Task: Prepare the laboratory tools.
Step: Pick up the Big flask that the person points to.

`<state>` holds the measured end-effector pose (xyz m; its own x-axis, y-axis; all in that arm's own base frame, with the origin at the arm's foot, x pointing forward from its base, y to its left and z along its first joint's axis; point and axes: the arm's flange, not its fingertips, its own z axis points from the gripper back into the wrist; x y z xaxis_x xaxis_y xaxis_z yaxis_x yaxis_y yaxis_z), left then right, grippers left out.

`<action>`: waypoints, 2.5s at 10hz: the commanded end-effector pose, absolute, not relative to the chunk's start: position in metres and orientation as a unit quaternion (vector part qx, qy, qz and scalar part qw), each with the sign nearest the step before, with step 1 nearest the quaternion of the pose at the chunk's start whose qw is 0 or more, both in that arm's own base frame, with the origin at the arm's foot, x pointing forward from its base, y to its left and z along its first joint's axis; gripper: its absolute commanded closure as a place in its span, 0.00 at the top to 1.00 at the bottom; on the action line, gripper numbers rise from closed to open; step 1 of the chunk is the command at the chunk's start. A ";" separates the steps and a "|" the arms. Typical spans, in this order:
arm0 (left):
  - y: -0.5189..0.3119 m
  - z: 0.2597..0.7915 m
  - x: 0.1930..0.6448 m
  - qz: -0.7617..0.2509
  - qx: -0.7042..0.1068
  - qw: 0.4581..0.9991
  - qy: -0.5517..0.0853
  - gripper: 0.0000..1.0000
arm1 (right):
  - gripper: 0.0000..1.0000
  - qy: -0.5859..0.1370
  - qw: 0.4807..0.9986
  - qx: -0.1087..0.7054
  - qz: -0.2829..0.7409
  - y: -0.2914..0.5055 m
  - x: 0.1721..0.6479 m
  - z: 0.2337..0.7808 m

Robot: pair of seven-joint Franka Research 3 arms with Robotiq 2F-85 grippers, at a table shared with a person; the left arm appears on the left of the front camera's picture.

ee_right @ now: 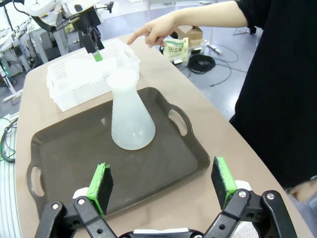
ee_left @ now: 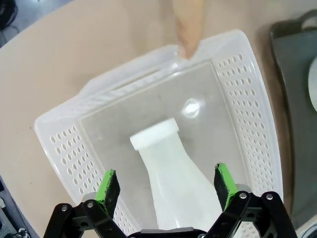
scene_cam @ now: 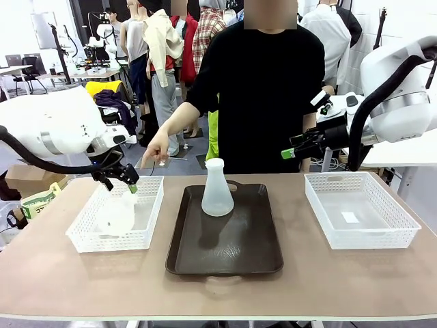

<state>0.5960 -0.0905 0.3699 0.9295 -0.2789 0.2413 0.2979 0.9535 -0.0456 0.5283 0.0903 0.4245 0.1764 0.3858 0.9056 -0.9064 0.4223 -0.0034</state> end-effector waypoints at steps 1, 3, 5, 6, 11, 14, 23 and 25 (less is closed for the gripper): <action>-0.102 0.362 0.613 -0.112 -0.018 0.986 -0.124 1.00 | 1.00 -0.447 0.716 0.288 0.452 0.091 0.530 0.426; -0.107 0.351 0.623 -0.076 -0.010 0.991 -0.111 1.00 | 1.00 -0.447 0.716 0.288 0.452 0.091 0.530 0.426; -0.108 0.345 0.632 -0.054 -0.002 0.993 -0.103 1.00 | 1.00 -0.447 0.716 0.288 0.452 0.091 0.530 0.426; -0.107 0.341 0.634 -0.049 -0.001 0.994 -0.096 1.00 | 1.00 -0.447 0.716 0.288 0.452 0.091 0.530 0.426; -0.110 0.323 0.630 -0.022 0.005 0.998 -0.055 1.00 | 1.00 -0.447 0.716 0.288 0.452 0.091 0.530 0.426; -0.107 0.321 0.630 -0.013 0.009 0.999 -0.039 0.84 | 1.00 -0.447 0.716 0.288 0.452 0.091 0.530 0.426; -0.108 0.339 0.625 -0.031 -0.001 0.997 -0.071 0.00 | 1.00 -0.447 0.716 0.288 0.452 0.091 0.530 0.426; -0.106 0.327 0.629 -0.031 -0.008 0.998 -0.063 0.00 | 1.00 -0.447 0.716 0.288 0.452 0.091 0.530 0.426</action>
